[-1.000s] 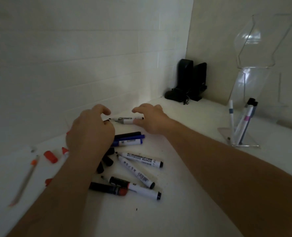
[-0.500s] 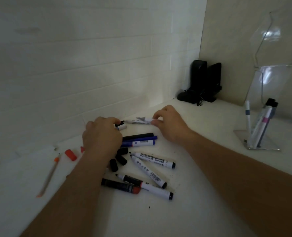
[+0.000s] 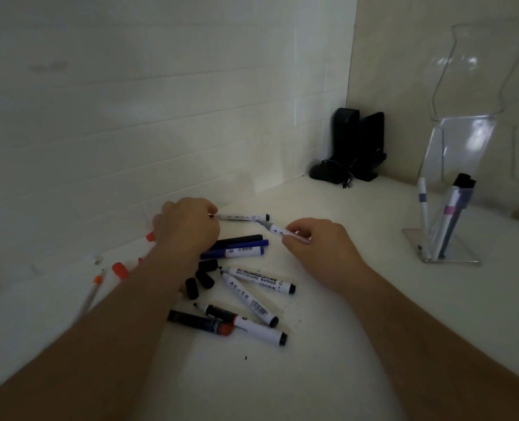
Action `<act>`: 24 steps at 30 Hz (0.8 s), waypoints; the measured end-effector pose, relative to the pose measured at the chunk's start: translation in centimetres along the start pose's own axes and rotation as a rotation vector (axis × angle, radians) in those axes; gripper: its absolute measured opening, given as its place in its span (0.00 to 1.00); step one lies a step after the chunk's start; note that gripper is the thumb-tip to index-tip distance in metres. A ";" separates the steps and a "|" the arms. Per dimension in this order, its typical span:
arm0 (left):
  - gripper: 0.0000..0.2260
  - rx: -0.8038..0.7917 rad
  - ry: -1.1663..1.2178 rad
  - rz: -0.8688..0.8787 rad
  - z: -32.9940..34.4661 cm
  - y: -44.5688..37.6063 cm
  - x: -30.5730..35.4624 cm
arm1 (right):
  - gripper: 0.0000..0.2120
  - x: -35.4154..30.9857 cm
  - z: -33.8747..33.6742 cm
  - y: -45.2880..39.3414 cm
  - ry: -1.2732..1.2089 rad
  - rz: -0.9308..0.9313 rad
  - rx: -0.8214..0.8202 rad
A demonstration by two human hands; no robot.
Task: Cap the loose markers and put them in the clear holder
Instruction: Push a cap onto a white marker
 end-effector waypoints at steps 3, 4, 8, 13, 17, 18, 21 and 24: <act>0.11 -0.086 -0.135 -0.024 1.1 -2.1 -0.1 | 0.09 0.2 -0.2 -0.1 -0.029 -0.004 0.026; 0.10 -0.102 -0.167 -0.030 1.5 -2.7 -0.3 | 0.09 0.4 -0.3 -0.1 -0.038 -0.003 0.037; 0.11 -0.114 -0.234 -0.004 2.1 -3.3 -0.6 | 0.09 0.4 -0.3 -0.2 -0.052 -0.002 0.039; 0.05 0.039 0.182 0.253 -1.5 0.4 2.1 | 0.10 -0.6 -0.8 0.3 -0.080 -0.063 0.046; 0.01 0.066 0.521 0.314 -2.5 5.0 2.2 | 0.07 -1.5 -1.0 0.5 -0.001 -0.178 0.030; 0.03 0.072 0.547 0.318 -2.3 5.5 1.9 | 0.07 -1.7 -1.1 0.5 0.038 -0.205 0.035; 0.06 0.064 0.543 0.322 -1.6 6.1 1.6 | 0.09 -2.3 -1.4 0.8 0.144 -0.276 0.072; 0.06 0.057 0.562 0.328 -1.4 6.9 1.6 | 0.09 -2.9 -1.7 1.4 0.146 -0.312 0.101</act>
Point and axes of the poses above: each hand's wrist, its own y-axis away from the middle knuckle, its own z-axis out of the palm, x = y × z, the point moved 9 cm from there along -y, towards the middle knuckle, and after that the axes turned 8 degrees about -x, right-handed, at the moved point
